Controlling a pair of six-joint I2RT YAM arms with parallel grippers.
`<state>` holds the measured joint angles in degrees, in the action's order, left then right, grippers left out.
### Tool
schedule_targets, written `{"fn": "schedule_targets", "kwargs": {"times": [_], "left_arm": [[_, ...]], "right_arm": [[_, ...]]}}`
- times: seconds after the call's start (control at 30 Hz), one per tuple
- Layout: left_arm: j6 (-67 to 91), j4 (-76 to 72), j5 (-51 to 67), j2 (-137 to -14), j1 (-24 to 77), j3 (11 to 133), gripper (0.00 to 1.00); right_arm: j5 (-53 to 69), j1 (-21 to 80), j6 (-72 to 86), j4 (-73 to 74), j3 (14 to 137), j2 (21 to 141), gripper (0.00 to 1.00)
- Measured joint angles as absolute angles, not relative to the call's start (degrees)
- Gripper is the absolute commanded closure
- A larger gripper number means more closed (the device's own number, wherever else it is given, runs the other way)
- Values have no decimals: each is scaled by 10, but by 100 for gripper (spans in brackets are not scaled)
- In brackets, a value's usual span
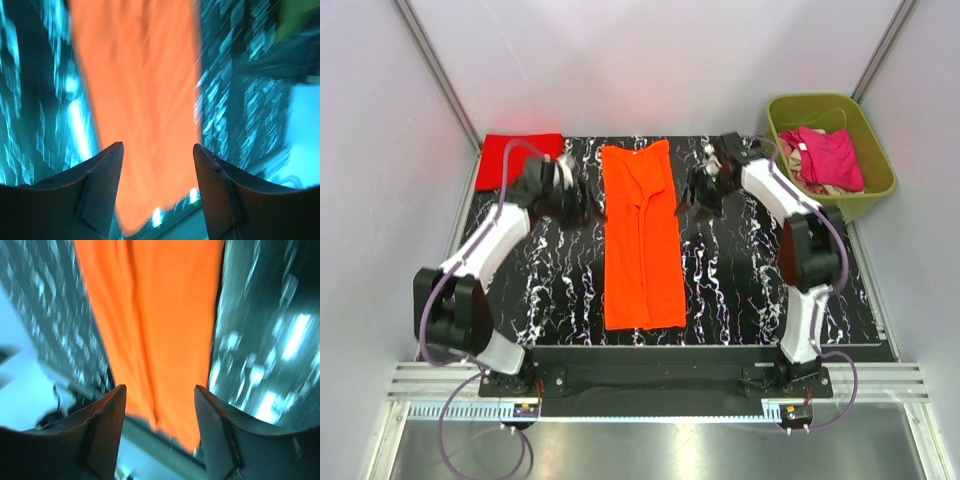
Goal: Fold and stack the t-shirts
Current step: Fold the tshirt
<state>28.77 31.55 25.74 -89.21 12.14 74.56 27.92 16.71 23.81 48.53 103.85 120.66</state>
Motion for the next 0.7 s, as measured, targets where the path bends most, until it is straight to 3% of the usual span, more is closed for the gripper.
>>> {"fn": "schedule_targets", "kwargs": {"times": [0.17,0.33,0.5,0.7], "left_arm": [[316,331,258,-811,137,517,36],[371,317,269,-726,166,371,37],[417,277,279,-703,187,309,36],[449,236,287,-743,212,295,40]], "right_arm": [[344,171,249,436,794,1025,33],[382,215,289,358,585,919,30],[403,277,351,264,438,888,31],[404,291,402,180,370,887,38]]}}
